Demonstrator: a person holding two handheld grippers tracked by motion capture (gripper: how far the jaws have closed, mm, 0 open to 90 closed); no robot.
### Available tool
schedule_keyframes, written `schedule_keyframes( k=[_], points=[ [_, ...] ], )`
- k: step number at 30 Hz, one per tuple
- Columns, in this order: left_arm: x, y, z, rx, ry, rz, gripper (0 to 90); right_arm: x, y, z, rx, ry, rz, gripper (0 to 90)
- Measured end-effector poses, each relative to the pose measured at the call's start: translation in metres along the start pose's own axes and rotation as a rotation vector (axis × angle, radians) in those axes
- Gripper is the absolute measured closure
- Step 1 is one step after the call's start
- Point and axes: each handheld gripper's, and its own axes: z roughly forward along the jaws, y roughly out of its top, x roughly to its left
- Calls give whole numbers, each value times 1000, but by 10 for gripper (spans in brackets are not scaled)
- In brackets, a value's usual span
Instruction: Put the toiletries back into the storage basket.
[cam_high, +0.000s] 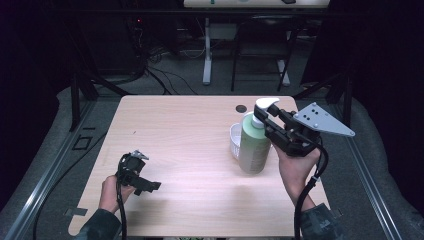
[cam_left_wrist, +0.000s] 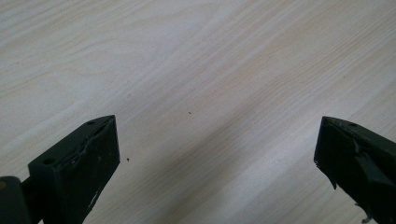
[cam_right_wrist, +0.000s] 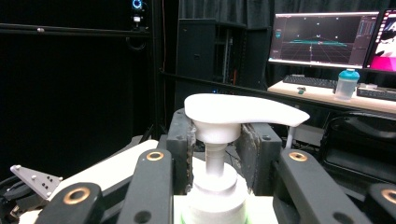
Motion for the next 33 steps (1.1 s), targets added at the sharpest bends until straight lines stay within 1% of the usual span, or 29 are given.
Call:
schedule_keyframes(
  k=[5,9,10,13,26,29,33],
  points=[
    [0,0,0,1,0,1,0,-3,4,1,-3,-5,-4,678],
    [0,0,1,5,5,2,0,-5,6,2,-6,-8,1,679],
    [-1,0,1,4,3,-1,0,-6,7,2,-4,-8,8,678],
    [-1,0,1,4,2,1,0,-9,8,4,-6,-11,5,678],
    [-1,0,1,5,4,5,0,-20,18,11,-10,-35,5,678],
    [0,0,1,8,2,5,0,-23,20,12,-13,-38,13,678],
    [-1,0,2,7,4,5,0,-26,23,14,-10,-46,5,678]
  ],
)
